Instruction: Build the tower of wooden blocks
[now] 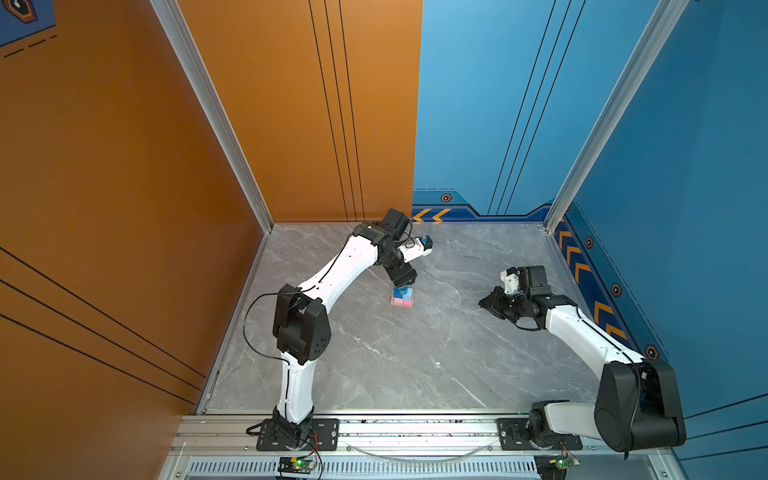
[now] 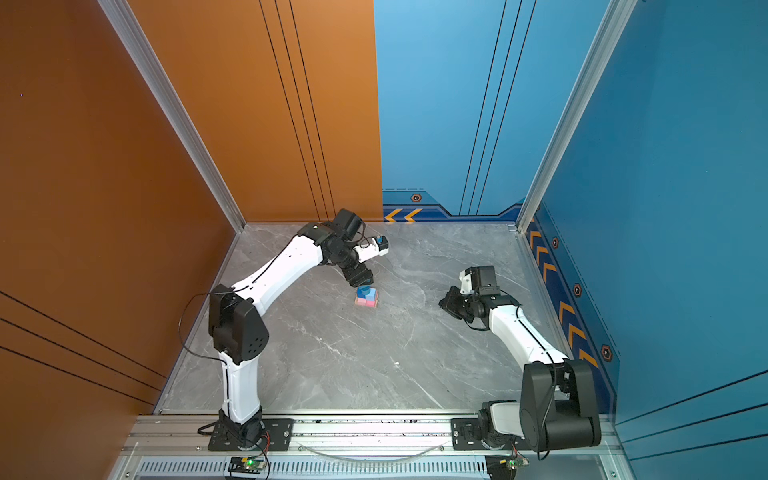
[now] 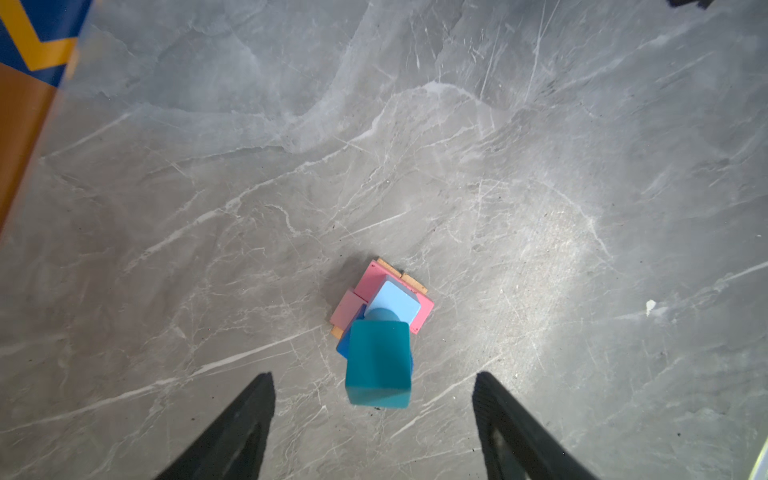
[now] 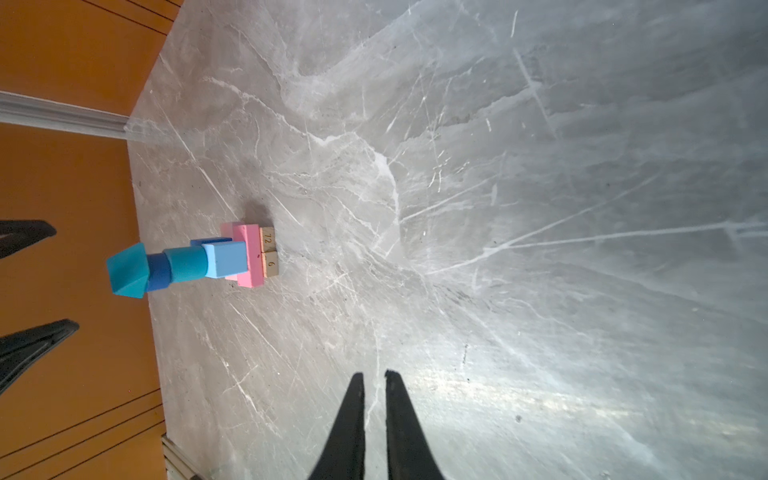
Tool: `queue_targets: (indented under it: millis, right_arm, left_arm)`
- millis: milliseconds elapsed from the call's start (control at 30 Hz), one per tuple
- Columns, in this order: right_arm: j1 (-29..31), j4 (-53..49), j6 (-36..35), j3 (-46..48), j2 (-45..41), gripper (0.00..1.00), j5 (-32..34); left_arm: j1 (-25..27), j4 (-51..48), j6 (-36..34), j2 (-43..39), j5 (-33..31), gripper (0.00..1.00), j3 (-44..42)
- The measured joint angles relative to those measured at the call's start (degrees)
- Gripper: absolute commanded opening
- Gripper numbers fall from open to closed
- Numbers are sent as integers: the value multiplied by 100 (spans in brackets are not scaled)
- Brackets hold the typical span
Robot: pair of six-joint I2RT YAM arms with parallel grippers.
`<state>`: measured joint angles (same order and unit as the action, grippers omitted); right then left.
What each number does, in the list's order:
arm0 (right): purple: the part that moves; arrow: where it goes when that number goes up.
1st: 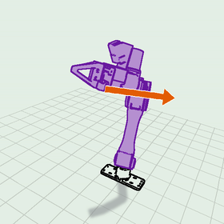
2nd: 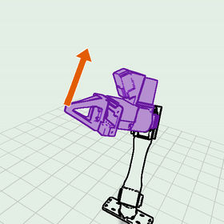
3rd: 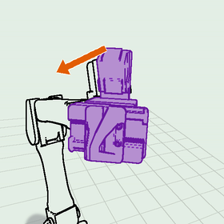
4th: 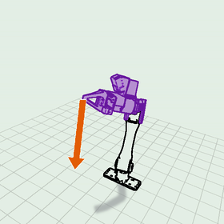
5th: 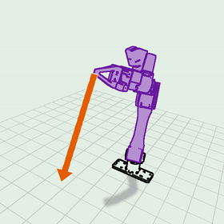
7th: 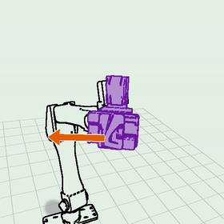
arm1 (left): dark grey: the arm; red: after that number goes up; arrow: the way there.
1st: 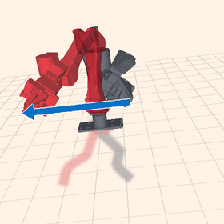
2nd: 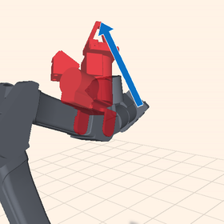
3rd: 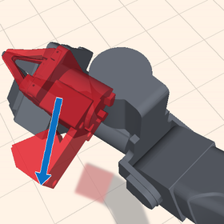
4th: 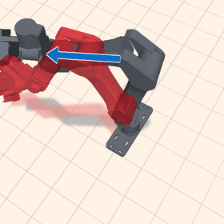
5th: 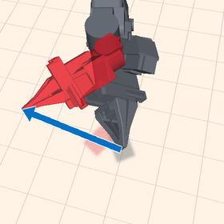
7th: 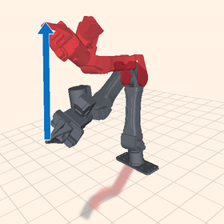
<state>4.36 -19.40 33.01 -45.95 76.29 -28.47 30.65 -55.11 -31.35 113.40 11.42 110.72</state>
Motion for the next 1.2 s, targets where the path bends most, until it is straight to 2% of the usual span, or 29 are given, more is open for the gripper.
queue_targets:
  millis: [100,167,233,267,333,367,400,567,633,867,967,1067,1200]
  right_arm:
    - [-48,-55,-57,-81,-9,47,11]
    - [-122,-90,-83,-92,-46,58,17]
    - [-227,-160,-133,-94,-116,66,17]
    - [-289,-197,-160,-103,-155,72,17]
    - [-413,-278,-188,-140,-245,82,20]
    - [-479,-319,-216,-162,-293,97,20]
    - [-546,-376,-254,-195,-345,100,20]
    - [-756,-608,-343,-433,-546,100,116]
    - [-780,-675,-376,-529,-643,100,188]
    - [-780,-708,-625,-595,-1305,100,931]
    - [-780,-636,-763,-516,-1718,100,1333]
    - [-780,-481,-892,-258,-2142,100,1733]
    - [-767,-197,-1086,212,-2503,100,2256]
  left_arm:
    - [-2,219,83,-417,-107,80,-151]
    - [-7,590,146,-898,-203,81,-553]
    - [-28,1040,247,-1471,-275,85,-1130]
    - [-46,1329,323,-1808,-328,91,-1495]
    - [-103,1858,511,-2430,-417,94,-2173]
    - [-140,2120,625,-2732,-466,94,-2483]
    - [-181,2389,756,-3014,-533,94,-2789]
    - [-413,3209,1429,-4096,-1036,100,-3783]
    - [-520,3434,1742,-4518,-1325,98,-4138]
    - [-1152,4299,2815,-6043,-2511,98,-5967]
    - [-1488,4474,3235,-6236,-2983,98,-6601]
    - [-1838,4631,3565,-6240,-3189,98,-7117]
    - [-2002,5099,3770,-6175,-3447,97,-7775]
